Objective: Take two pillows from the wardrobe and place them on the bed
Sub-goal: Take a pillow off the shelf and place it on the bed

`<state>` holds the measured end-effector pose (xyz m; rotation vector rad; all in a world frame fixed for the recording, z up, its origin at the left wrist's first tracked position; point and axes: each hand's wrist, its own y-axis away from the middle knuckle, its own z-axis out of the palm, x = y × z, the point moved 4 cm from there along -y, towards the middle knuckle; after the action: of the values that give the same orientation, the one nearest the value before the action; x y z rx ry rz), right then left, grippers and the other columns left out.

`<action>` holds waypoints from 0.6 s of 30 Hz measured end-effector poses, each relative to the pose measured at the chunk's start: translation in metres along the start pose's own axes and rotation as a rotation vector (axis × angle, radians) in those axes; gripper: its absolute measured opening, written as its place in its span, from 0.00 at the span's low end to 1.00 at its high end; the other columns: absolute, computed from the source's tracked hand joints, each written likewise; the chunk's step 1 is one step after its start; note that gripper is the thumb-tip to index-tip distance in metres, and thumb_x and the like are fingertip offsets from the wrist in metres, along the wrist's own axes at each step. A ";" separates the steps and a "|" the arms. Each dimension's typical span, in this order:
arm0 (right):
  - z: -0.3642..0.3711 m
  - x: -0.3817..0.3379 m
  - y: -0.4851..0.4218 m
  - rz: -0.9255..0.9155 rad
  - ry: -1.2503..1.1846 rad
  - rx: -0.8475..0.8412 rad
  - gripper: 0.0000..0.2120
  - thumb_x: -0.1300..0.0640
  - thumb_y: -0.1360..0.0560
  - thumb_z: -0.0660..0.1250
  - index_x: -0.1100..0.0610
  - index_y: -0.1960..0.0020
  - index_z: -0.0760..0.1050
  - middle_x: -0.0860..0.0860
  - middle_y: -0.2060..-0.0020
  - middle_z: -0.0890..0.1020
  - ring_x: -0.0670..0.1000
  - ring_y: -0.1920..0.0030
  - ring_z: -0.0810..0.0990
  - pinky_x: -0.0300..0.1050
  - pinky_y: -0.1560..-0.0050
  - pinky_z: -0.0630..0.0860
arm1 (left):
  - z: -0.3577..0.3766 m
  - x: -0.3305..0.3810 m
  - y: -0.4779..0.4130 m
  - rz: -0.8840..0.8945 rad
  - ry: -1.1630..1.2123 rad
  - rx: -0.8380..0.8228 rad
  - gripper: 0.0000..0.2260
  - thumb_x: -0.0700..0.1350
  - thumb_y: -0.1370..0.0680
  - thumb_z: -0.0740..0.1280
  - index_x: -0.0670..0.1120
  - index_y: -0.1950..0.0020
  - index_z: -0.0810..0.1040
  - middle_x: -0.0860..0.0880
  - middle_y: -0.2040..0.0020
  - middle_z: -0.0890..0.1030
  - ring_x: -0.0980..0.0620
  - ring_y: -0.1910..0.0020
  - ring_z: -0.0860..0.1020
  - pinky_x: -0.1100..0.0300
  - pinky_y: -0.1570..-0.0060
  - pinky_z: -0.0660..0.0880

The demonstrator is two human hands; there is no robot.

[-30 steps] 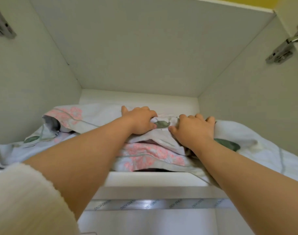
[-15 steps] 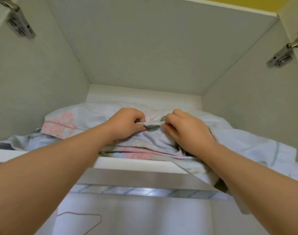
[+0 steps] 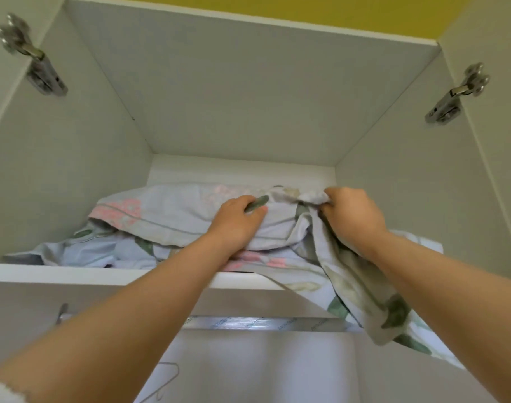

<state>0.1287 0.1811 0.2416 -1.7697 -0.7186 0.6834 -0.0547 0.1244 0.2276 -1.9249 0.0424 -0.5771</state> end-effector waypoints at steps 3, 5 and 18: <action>-0.019 -0.036 -0.012 -0.173 0.035 0.182 0.06 0.61 0.26 0.58 0.61 0.60 0.71 0.62 0.57 0.80 0.62 0.56 0.75 0.49 0.63 0.66 | -0.010 0.008 -0.001 -0.073 0.262 -0.069 0.23 0.57 0.22 0.55 0.49 0.30 0.65 0.46 0.29 0.67 0.47 0.30 0.65 0.50 0.28 0.58; -0.031 -0.069 -0.017 -0.312 0.042 0.252 0.06 0.61 0.26 0.58 0.60 0.57 0.72 0.60 0.54 0.80 0.61 0.51 0.74 0.49 0.62 0.65 | -0.027 0.010 -0.001 -0.093 0.491 -0.071 0.23 0.59 0.22 0.52 0.49 0.31 0.66 0.48 0.30 0.70 0.50 0.31 0.68 0.52 0.29 0.62; -0.055 -0.160 0.026 -0.406 -0.522 -0.106 0.13 0.45 0.27 0.63 0.54 0.58 0.78 0.51 0.62 0.82 0.52 0.58 0.77 0.42 0.58 0.69 | -0.117 0.000 0.053 -0.374 0.812 -0.014 0.23 0.62 0.23 0.51 0.49 0.39 0.74 0.46 0.52 0.82 0.49 0.58 0.80 0.60 0.64 0.75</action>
<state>0.0687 0.0207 0.2490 -1.4749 -1.4454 0.8419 -0.0901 0.0017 0.2173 -1.6006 0.2049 -1.5808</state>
